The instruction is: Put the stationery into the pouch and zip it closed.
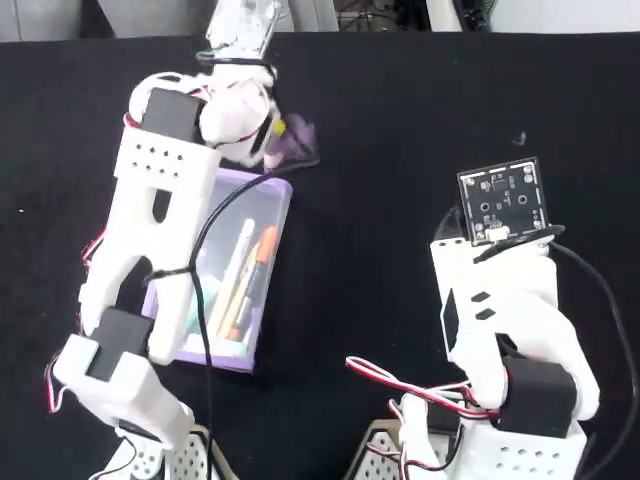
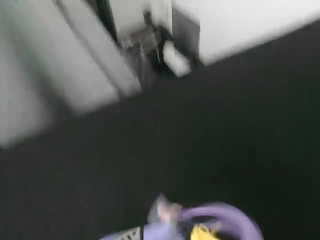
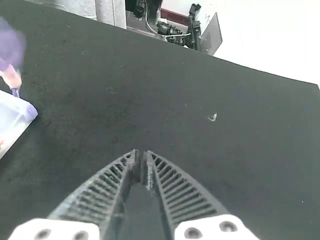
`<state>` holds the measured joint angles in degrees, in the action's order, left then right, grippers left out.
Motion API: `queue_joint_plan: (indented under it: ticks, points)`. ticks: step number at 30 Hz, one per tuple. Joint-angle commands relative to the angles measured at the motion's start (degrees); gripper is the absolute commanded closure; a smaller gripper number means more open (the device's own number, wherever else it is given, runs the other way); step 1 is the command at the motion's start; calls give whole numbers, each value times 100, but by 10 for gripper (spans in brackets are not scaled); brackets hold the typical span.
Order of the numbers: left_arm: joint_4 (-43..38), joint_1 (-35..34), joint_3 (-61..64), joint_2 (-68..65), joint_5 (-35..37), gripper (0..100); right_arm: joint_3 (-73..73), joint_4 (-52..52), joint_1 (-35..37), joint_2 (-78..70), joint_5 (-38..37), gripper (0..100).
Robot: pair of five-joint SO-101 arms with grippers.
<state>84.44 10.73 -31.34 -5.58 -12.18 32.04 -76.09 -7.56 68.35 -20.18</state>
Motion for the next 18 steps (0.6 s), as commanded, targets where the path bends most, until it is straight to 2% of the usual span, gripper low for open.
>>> queue_joint_plan:
  ticks: [1,9,14,16,18]
  points:
    - [536,-400,-224,-273,-70,834,-101,88,-26,48,9,986]
    - [1442,-602,-295,-721,-114,842,-92,79,-26,48,9,986]
    - [1635,-673,-242,26,-88,980,312,589,-26,48,53,986]
    - [1635,-699,-13,536,-70,955,585,967,-26,48,62,986]
    - [1635,-699,295,1178,-70,975,796,1213,-26,48,62,986]
